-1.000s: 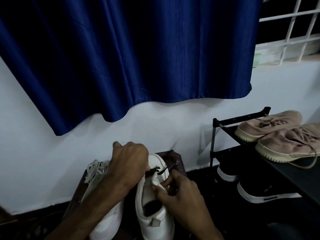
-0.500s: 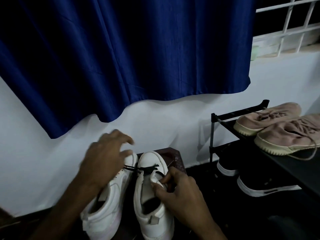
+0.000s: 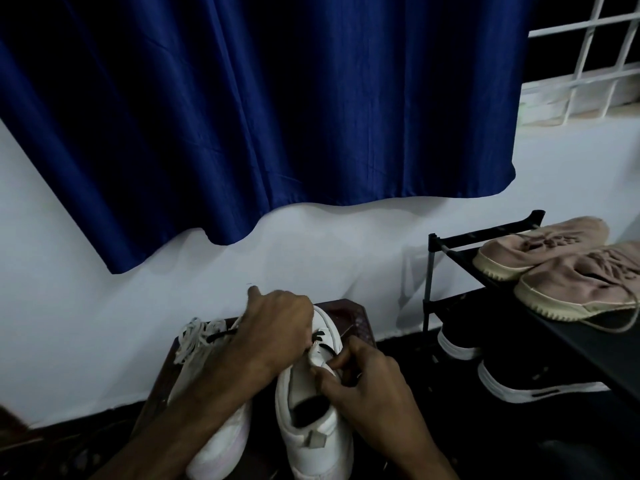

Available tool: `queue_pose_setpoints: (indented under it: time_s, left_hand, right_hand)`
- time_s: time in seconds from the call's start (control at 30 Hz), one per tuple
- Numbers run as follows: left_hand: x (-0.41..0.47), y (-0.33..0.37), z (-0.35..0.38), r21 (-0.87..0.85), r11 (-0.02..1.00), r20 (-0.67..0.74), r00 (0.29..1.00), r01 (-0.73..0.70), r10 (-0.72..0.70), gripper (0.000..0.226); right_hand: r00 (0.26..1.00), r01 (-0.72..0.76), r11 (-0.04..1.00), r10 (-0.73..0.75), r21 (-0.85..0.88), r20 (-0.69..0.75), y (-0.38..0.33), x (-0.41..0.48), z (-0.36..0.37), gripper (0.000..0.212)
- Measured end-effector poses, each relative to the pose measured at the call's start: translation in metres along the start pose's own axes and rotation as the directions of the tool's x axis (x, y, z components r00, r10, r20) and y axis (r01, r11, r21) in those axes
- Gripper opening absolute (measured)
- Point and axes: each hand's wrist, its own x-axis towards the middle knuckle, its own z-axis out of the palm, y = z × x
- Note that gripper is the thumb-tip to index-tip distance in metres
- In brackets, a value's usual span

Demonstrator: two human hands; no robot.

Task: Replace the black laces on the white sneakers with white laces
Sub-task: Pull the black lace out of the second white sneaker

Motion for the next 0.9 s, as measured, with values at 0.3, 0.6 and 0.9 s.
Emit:
queue_pose_setpoints:
  time_s: [0.3,0.6,0.9]
  left_hand:
    - [-0.018,-0.067,-0.005,-0.218,0.922,-0.255,0.893,0.320,-0.370,0.017]
    - [-0.011,-0.006,0.003,-0.308,0.949,-0.005,0.997,-0.069,0.071,0.012]
    - [0.002,-0.001,0.004,-0.119,0.991,-0.010,0.998,-0.063,0.063,0.020]
  right_hand:
    - [1.000,-0.009,0.995,0.009,-0.100,-0.004,-0.005,-0.003,-0.004,0.030]
    - [1.000,-0.014,1.000,0.014,-0.024,-0.001,-0.002,-0.001,0.001,0.040]
    - [1.000,-0.010,1.000,0.010,-0.023,-0.011,-0.001,0.000,-0.001,0.047]
